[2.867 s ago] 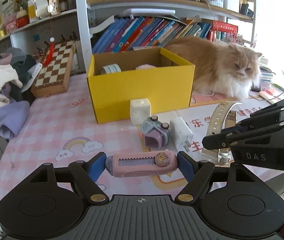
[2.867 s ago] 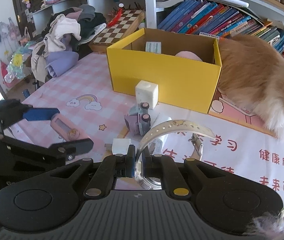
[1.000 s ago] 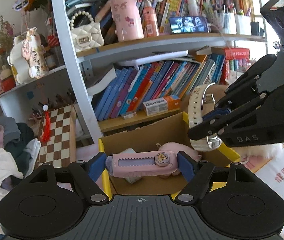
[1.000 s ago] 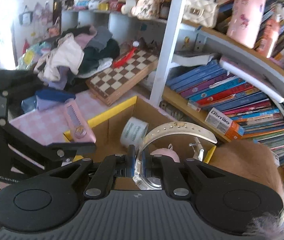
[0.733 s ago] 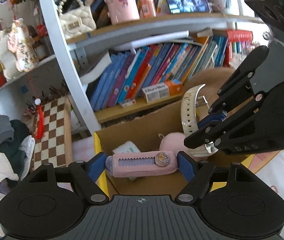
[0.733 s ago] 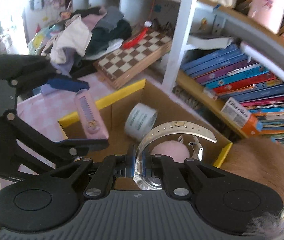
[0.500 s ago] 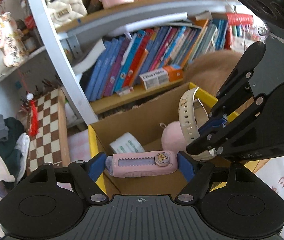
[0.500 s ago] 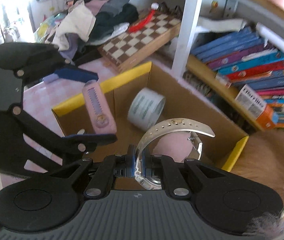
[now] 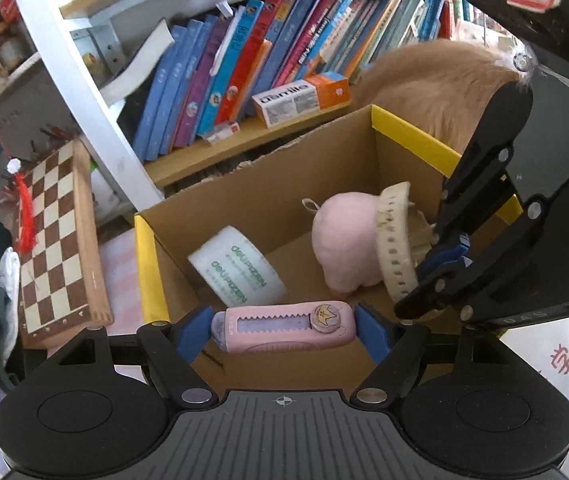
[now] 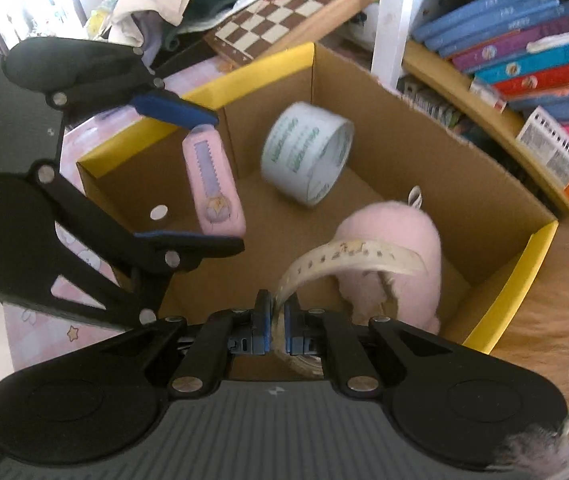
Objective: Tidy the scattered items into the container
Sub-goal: 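Carry the watch and pink item with both grippers over the yellow box, then open both grippers to drop the watch and pink item into the box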
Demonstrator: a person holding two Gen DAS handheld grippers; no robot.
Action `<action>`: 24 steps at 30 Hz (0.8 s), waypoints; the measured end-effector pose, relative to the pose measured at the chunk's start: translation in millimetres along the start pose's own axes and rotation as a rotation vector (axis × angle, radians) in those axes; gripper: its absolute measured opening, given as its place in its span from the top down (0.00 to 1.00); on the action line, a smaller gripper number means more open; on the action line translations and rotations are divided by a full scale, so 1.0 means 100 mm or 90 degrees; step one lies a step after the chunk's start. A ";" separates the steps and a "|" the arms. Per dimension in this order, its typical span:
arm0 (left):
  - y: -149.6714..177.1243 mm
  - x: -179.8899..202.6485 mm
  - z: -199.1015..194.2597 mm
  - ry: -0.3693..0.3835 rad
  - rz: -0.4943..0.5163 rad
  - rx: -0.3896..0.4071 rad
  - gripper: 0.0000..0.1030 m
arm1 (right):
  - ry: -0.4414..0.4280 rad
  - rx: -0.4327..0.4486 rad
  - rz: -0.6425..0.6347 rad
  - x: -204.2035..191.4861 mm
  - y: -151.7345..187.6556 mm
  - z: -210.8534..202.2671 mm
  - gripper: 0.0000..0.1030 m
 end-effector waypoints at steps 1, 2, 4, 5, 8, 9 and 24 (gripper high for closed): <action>0.00 0.00 0.02 0.006 0.000 -0.004 0.24 | -0.005 -0.008 0.001 0.01 0.02 0.02 0.94; 0.00 0.00 0.04 0.011 -0.001 -0.008 0.24 | -0.010 -0.015 0.003 0.02 0.04 0.04 0.94; 0.01 0.01 0.08 0.020 0.000 -0.016 0.24 | -0.018 -0.022 0.013 0.04 0.06 0.08 0.94; 0.01 0.01 0.09 0.024 -0.001 -0.021 0.24 | -0.022 -0.026 0.017 0.05 0.06 0.09 0.94; 0.02 0.03 0.15 0.033 -0.002 -0.032 0.24 | -0.035 -0.037 0.032 0.09 0.09 0.14 0.94; 0.02 0.03 0.17 0.036 -0.002 -0.035 0.24 | -0.038 -0.040 0.035 0.09 0.09 0.16 0.94; 0.07 0.02 0.28 0.039 -0.011 -0.061 0.23 | -0.052 -0.051 0.045 0.13 0.09 0.26 0.91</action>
Point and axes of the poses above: each gripper's, at about its wrist camera, not at the fingertips, and z roughly the way its jaws point, x to its right, y to its underside, the point moved 10 cm from there along z, roughly the way its jaws point, and after that the axes turned 9 degrees about z, right-handed, at the moved point
